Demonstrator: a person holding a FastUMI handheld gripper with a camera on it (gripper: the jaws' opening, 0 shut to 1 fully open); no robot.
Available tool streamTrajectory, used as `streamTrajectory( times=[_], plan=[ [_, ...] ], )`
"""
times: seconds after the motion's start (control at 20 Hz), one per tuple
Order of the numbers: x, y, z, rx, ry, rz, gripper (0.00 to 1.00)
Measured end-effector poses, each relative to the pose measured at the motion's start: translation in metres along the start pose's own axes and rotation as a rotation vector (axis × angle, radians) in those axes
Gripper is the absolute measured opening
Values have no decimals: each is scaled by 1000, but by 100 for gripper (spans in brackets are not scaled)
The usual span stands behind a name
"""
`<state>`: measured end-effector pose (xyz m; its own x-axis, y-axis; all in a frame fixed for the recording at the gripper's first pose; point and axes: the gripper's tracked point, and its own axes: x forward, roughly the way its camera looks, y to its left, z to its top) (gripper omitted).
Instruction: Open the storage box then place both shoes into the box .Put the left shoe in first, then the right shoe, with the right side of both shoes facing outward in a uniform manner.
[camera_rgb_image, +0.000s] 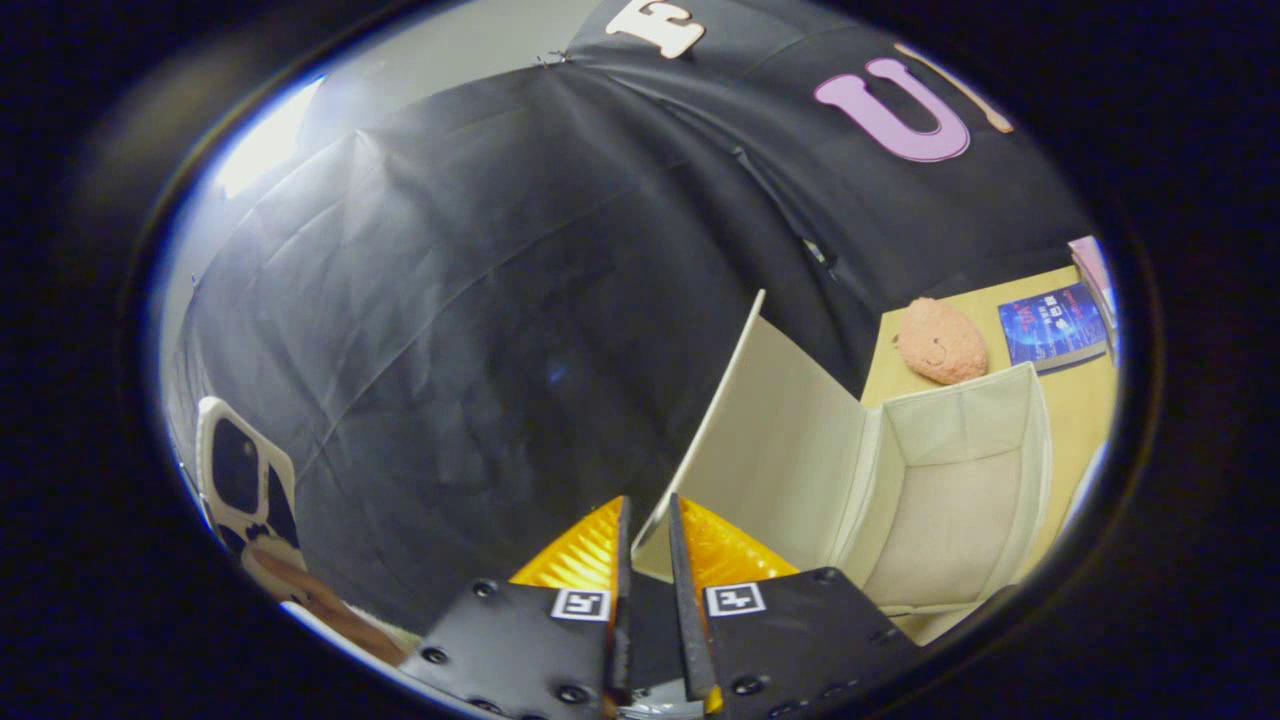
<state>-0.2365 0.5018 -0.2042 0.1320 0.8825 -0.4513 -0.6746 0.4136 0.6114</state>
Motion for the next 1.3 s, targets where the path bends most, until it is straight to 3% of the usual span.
streamTrajectory(
  times=[0.35, 0.5, 0.9, 1.1, 1.3],
  plan=[
    [-22, -27, 4, -41, -13, -94, 78],
    [-49, -54, 16, -70, -62, -173, 99],
    [-147, -169, 17, -78, -146, -504, 99],
    [-193, -230, -4, -65, -126, -670, 99],
    [-224, -278, -35, 3, -88, -773, 100]
  ],
)
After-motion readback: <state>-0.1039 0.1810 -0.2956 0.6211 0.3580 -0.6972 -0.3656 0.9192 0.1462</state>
